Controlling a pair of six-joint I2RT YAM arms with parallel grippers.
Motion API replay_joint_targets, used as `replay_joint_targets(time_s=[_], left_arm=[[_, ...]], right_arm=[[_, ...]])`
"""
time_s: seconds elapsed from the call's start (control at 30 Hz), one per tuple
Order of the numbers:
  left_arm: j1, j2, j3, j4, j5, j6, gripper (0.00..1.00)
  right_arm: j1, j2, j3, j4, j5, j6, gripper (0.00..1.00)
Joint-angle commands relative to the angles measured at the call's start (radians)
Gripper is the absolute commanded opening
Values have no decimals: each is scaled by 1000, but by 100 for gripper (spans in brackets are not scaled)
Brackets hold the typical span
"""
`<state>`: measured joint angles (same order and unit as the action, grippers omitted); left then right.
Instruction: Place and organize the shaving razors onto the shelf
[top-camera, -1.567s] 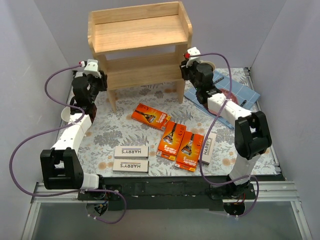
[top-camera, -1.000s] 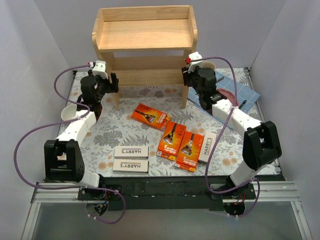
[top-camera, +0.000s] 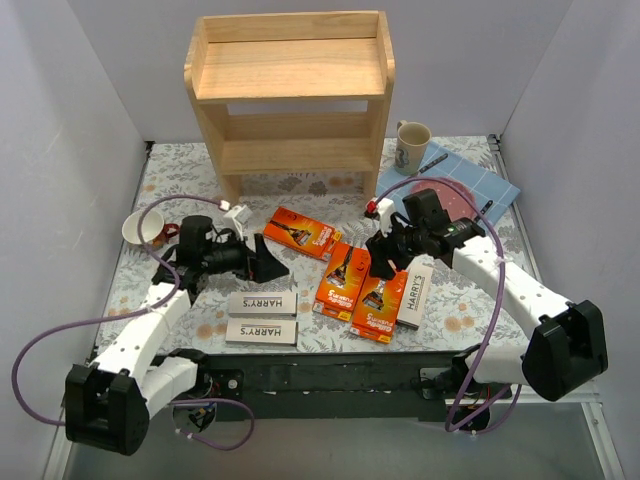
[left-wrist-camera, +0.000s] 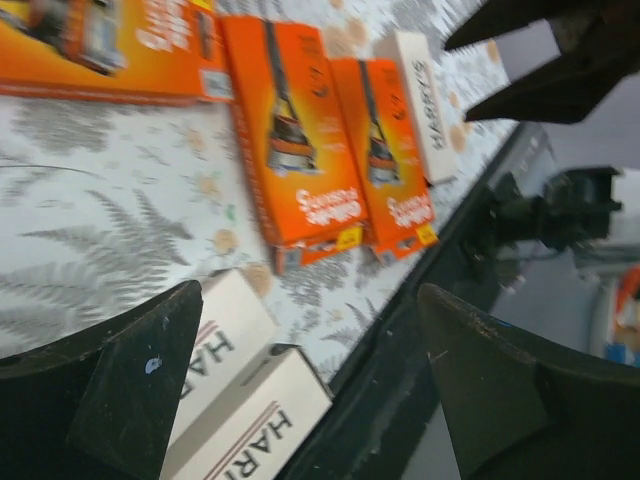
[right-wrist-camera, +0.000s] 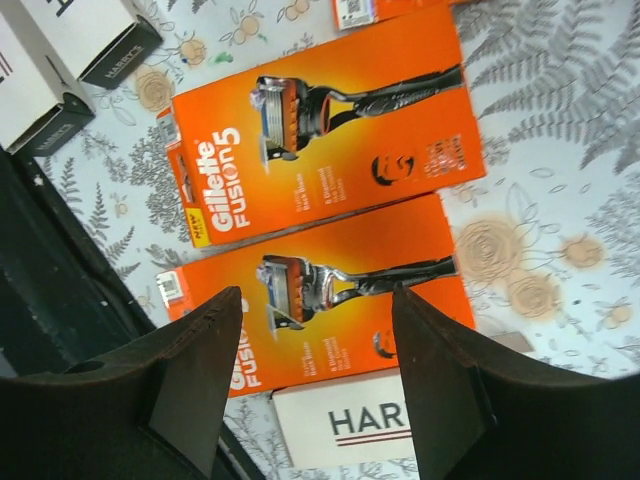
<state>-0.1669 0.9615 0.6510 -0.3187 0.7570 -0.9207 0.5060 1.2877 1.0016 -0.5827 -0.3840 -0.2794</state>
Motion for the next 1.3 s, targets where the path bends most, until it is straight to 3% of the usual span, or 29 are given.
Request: replay_joint_targets(time_s=[0.0,0.13,0.23,0.33,0.8,1.27], left_arm=[[-153,77,-37,139,130,-124,87],[-388,178,-99,255,99,-277,80],[-509,246,-155,427,38,-432,78],[-588,307,-168,506,-71,-490,77],[-687,529,-252,810,-281,-718,56],[-757,764,-177,935,-277,-782,40]], right_arm=[[-4,-44,-63,-49,-43,147,68],[-18,-59,-164,12,-52,213,65],[-33,-56,-218,78,-65,267,55],[-53,-51,-268,141,-73,333,54],[-152,-53,-419,233,-87,490,54],[-202,-116,-501,247,-104,510,54]])
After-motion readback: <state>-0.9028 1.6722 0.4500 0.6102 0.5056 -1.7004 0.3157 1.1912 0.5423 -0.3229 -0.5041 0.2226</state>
